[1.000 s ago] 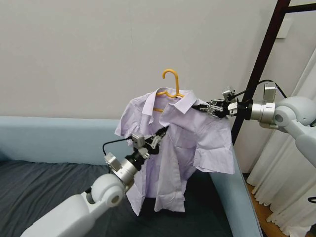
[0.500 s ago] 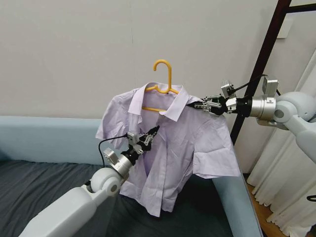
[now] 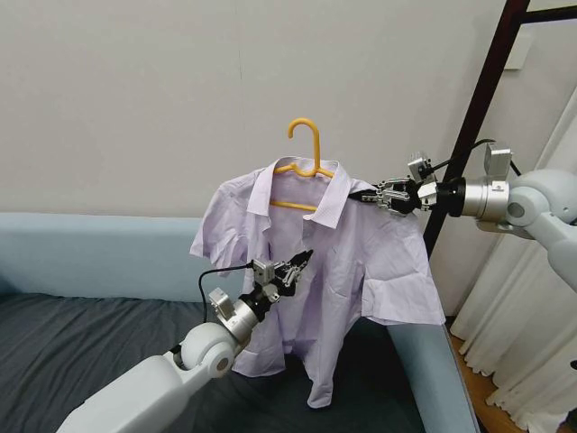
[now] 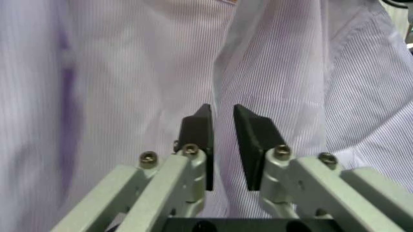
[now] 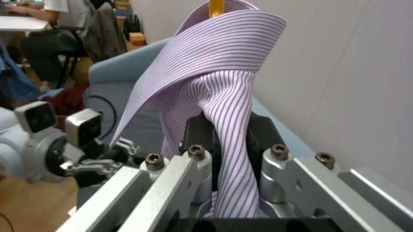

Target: Pick up the clothes from the sofa and hang them on the clothes hanger.

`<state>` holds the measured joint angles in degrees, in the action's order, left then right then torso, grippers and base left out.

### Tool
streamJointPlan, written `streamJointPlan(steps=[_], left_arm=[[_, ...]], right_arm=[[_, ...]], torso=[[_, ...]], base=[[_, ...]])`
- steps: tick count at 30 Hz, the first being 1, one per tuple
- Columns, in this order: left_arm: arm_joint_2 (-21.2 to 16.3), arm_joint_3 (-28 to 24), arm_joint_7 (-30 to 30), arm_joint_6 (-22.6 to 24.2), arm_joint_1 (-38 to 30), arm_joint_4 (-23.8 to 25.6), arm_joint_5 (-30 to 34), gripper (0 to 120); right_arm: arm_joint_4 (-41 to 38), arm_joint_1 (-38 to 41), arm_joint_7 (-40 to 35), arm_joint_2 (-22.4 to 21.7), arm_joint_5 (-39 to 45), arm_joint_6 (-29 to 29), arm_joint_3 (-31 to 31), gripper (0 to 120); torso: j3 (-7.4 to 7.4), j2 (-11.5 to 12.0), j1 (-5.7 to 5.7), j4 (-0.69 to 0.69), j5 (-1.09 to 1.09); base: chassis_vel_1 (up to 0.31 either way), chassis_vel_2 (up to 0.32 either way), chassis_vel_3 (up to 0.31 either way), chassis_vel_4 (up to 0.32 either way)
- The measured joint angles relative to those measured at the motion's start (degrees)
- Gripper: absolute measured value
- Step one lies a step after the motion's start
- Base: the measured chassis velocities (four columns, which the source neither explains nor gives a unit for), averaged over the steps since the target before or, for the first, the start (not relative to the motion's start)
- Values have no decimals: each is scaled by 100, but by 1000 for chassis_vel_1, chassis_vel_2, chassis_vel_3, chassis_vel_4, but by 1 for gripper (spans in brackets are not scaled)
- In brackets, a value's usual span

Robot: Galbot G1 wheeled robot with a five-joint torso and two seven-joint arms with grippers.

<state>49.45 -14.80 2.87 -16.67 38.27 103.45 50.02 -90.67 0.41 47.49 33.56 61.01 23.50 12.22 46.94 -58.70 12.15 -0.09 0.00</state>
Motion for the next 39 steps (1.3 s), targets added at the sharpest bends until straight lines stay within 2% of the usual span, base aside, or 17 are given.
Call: streamJointPlan(steps=[4,7,8,11,13,14,18,20,21,24,27,30,32,35,38,39], left_arm=[[-260,606,-195,-178,796,514,-488,37],[-299,758,-331,-215,912,652,-540,44],[-310,847,-458,-219,930,734,-544,51],[-312,942,-597,-166,880,794,-534,58],[-308,1015,-740,-25,706,808,-490,69],[-308,1015,-740,-25,706,808,-490,69],[-165,873,-1188,306,423,738,-617,89],[-154,861,-1223,319,420,735,-636,91],[-72,782,-1422,378,377,683,-756,97],[3,733,-1521,392,303,613,-828,98],[137,629,-1587,383,73,481,-896,92],[197,510,-1594,336,-124,391,-941,77],[197,501,-1594,331,-132,387,-944,76],[203,457,-1574,256,-143,379,-970,59],[209,450,-1570,237,-144,380,-974,54],[214,446,-1569,224,-148,388,-974,47]], right_arm=[[104,8,-23,42,-108,1,-18,8],[109,7,-25,48,-112,1,-26,8],[107,1,-27,48,-112,0,-35,8],[93,-18,-28,49,-113,0,-44,8],[68,-75,-30,62,-114,-3,-67,8],[68,-75,-30,62,-114,-3,-67,8],[-11,-260,-30,73,-116,-14,-192,8],[-14,-267,-29,72,-116,-14,-196,8],[-36,-299,-22,63,-116,-22,-212,8],[-46,-317,-12,62,-116,-30,-217,8],[-45,-343,10,67,-121,-41,-219,8],[-16,-354,22,86,-133,-53,-219,8],[-12,-354,24,87,-134,-53,-219,8],[34,-344,36,85,-146,-61,-228,8],[48,-341,37,83,-153,-64,-230,8],[56,-341,37,83,-166,-65,-230,8]], torso=[[0,0,0,3,-1],[0,0,0,3,-1],[-1,0,-1,2,-1],[-1,0,-1,0,-1],[-1,0,0,-1,0],[-1,0,0,-1,0],[0,0,0,-1,0],[0,0,0,-1,0],[0,0,0,0,0],[0,0,0,0,0],[0,0,0,0,0],[0,0,0,-1,0],[0,0,0,-1,0],[0,0,0,1,0],[0,0,0,1,0],[0,0,0,0,0]], base=[[0,0,0,0],[0,0,0,0],[0,0,0,0],[0,0,0,0],[0,0,0,0],[0,0,0,0],[0,0,0,0],[0,0,0,0],[0,0,0,0],[0,0,0,0],[0,0,0,0],[0,0,0,0],[0,0,0,0],[0,0,0,0],[0,0,0,0],[0,0,0,0]])
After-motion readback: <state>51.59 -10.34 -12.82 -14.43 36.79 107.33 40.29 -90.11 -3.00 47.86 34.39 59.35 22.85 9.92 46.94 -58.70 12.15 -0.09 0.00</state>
